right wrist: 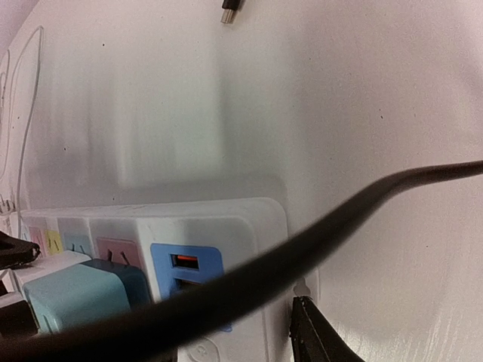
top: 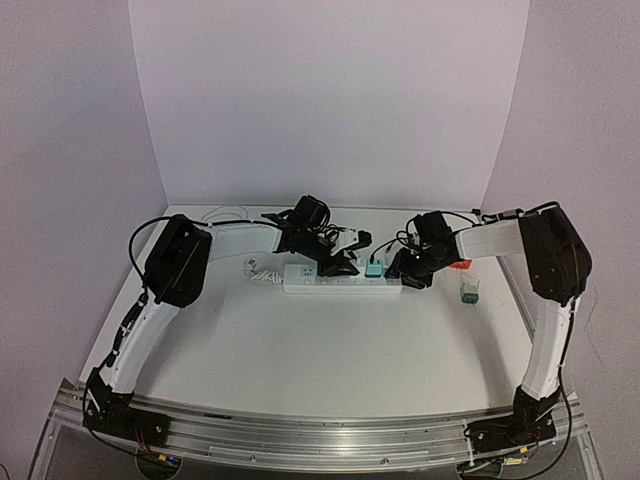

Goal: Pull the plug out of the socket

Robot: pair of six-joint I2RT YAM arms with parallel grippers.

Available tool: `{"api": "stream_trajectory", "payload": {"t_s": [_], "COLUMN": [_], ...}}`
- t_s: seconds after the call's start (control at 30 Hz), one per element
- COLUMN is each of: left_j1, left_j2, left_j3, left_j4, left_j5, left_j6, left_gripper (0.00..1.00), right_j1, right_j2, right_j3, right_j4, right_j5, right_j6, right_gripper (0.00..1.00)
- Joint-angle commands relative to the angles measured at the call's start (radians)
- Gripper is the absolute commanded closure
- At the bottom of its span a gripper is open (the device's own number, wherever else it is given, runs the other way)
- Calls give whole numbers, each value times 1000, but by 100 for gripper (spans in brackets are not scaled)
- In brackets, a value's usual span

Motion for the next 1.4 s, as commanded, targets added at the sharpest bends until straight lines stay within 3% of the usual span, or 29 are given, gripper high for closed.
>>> {"api": "stream_trajectory", "payload": {"t_s": [0.0, 0.2, 0.37, 0.6, 1.37], "left_j1": [-8, -9, -10, -1, 32], "left_j2": [19, -3, -21, -70, -138], "left_j3": [-11, -41, -72, -86, 8], "left_j4": [13, 80, 143, 214, 253], "left_j5": [-11, 33, 64, 104, 226], "left_j6": [14, -13, -55, -146, -193], "left_gripper": [70, 82, 99, 100, 100], "right_j1": [9, 8, 10, 10, 16], "right_j2": [28, 35, 49, 58, 51], "right_j3": [17, 17, 21, 18, -27], "right_j4": [3, 6, 7, 7, 6], "right_j5": [-21, -24, -34, -38, -6], "right_j6": [15, 14, 21, 21, 28], "right_gripper": [52, 52, 53, 53, 54]}}
